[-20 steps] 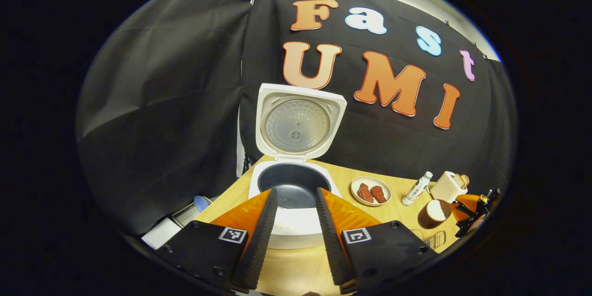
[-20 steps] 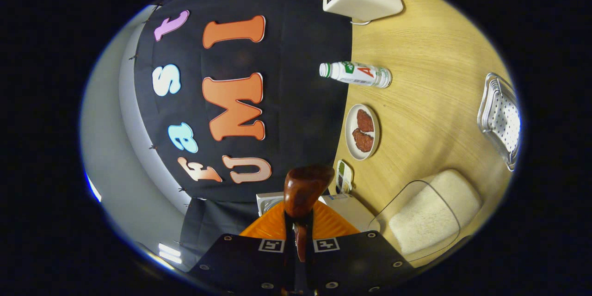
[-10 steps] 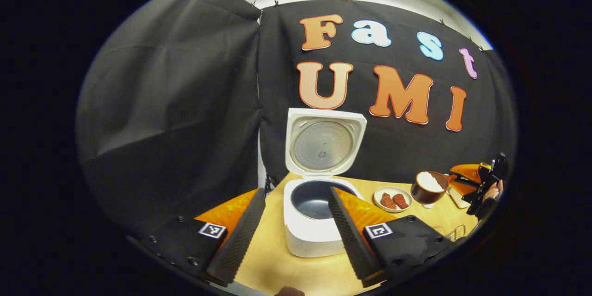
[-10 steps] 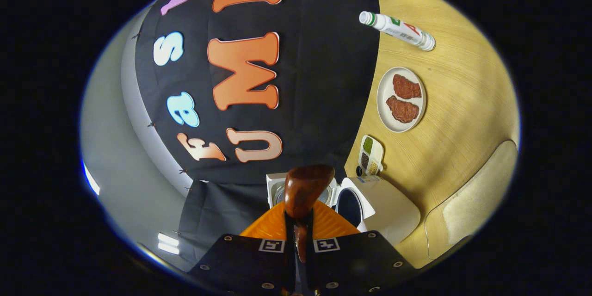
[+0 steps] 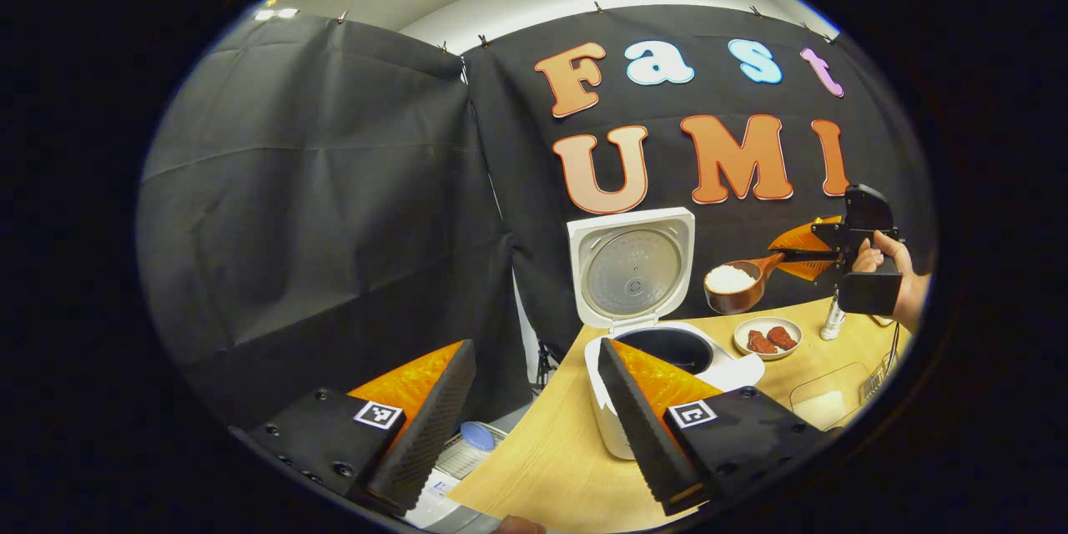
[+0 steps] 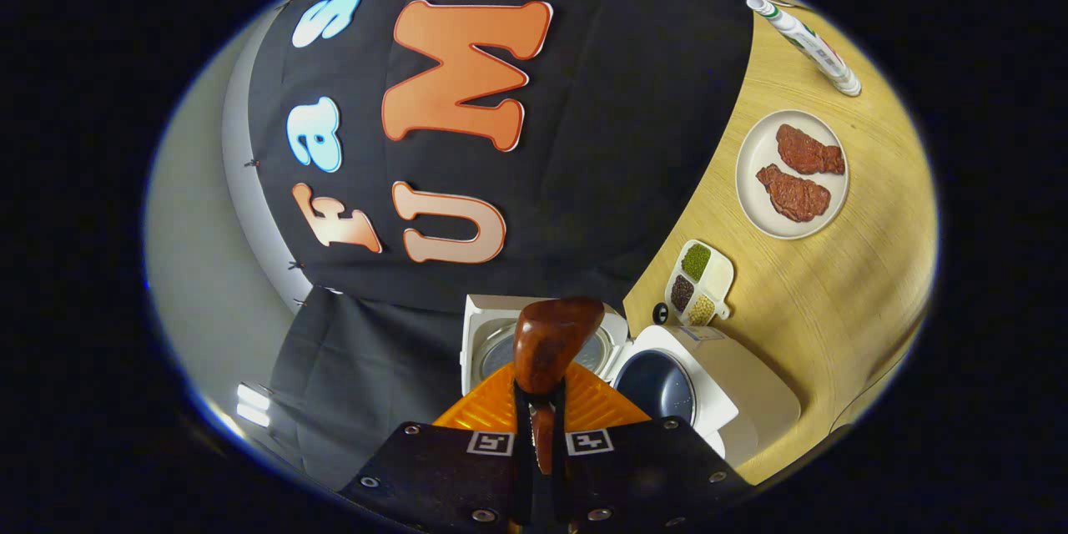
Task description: Close the left gripper, press the button to open the rice cooker; take a wooden spoon from the chopstick holder with the right hand, scoop a spoonful of rice and pour it into the rice cooker, then put the wooden spoon back into the chopstick holder.
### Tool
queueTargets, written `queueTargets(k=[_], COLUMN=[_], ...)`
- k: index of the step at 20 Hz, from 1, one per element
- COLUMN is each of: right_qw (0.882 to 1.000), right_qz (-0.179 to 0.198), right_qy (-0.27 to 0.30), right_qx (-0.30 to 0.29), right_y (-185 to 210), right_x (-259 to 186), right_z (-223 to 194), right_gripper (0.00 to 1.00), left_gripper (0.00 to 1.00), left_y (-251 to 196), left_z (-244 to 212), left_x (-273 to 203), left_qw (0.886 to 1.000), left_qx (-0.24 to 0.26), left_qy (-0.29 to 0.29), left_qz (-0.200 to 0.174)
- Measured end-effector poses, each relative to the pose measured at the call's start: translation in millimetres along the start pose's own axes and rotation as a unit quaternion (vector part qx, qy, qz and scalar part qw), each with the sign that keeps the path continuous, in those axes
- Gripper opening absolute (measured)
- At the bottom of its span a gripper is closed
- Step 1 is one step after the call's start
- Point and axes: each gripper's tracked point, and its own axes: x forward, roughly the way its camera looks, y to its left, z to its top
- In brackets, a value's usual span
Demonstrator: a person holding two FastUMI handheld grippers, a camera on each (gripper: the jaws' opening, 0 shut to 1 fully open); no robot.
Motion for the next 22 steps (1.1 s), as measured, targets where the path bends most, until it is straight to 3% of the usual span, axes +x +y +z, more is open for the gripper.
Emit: queueTargets(k=[1, 4, 10, 16, 22], right_qw=[1.0, 0.997, 0.977, 0.956, 0.931], right_qz=[-0.01, -0.035, -0.081, -0.104, -0.102], right_qy=[-0.001, -0.001, 0.008, 0.01, 0.013], right_qx=[-0.017, -0.072, -0.199, -0.275, -0.35], right_y=[-3, -7, -13, -21, -10], right_x=[9, 33, 68, 85, 90], right_z=[-2, -9, -26, -36, -40], right_gripper=[0.08, 0.08, 0.08, 0.08, 0.08], left_gripper=[1.0, 1.0, 1.0, 0.99, 1.0], left_y=[4, 13, 23, 26, 28], left_z=[-1, -13, -17, -23, -19], left_x=[-1, 1, 7, 14, 21], left_qw=[1.0, 1.0, 0.999, 0.999, 0.999], left_qx=[-0.005, -0.014, -0.014, -0.019, -0.008], left_qy=[0.002, 0.018, 0.025, 0.031, 0.029], left_qz=[0.003, 0.009, 0.018, 0.018, 0.014])
